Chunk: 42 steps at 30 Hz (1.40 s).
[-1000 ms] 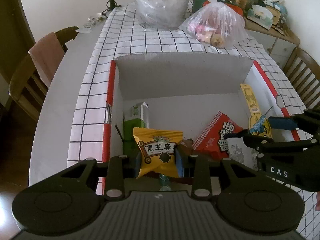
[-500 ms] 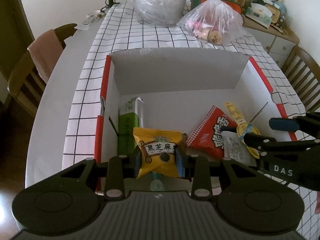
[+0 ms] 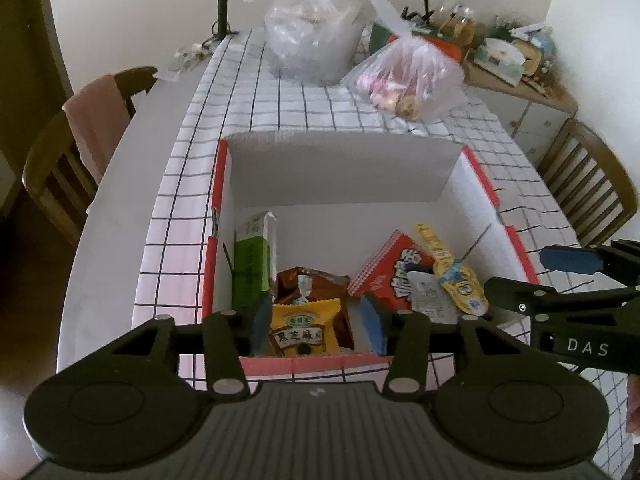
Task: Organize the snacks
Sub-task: 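Open both grippers to drop the sesame snack and Minion package into the box, then move both open grippers from the red box back to the snack pile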
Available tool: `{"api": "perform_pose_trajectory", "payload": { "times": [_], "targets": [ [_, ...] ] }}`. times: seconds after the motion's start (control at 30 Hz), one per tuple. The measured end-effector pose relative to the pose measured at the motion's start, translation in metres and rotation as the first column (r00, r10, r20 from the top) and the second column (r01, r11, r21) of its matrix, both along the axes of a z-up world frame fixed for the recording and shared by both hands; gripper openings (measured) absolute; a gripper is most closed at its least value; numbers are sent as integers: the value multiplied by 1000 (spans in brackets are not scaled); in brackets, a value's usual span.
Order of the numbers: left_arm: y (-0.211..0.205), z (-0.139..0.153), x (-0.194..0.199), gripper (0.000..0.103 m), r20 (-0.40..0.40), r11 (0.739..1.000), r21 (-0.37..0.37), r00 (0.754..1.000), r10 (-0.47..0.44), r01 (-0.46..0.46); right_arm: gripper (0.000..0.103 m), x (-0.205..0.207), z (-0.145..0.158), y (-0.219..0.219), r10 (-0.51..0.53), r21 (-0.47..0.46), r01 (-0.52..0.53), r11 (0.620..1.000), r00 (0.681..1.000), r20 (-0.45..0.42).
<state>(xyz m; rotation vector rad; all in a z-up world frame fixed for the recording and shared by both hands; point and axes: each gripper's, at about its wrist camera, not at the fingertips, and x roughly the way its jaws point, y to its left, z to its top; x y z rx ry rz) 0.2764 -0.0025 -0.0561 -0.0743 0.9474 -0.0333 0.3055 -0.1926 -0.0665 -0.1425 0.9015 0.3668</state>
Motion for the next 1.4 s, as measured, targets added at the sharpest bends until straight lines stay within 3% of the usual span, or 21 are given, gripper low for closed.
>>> {"api": "perform_pose_trajectory", "payload": {
  "times": [0.17, 0.3, 0.73, 1.03, 1.4],
  "targets": [
    [-2, 18, -17, 55, 39, 1000, -13, 999, -11, 11, 79, -16, 17, -4, 1, 38, -2, 999, 1000, 23],
    [0, 32, -32, 62, 74, 1000, -18, 997, -16, 17, 82, -29, 31, -8, 1, 71, -4, 997, 999, 43],
    [7, 52, -79, 69, 142, 998, -41, 989, -31, 38, 91, -75, 47, -14, 32, 161, -42, 986, 997, 66],
    [15, 48, -113, 72, 163, 998, -49, 986, -26, 34, 98, -103, 44, -15, 48, 210, -59, 976, 997, 57],
    [34, 17, -148, 76, 110, 998, -53, 993, 35, -29, 103, -126, 16, -14, 42, 218, -42, 975, 999, 7]
  ]
}}
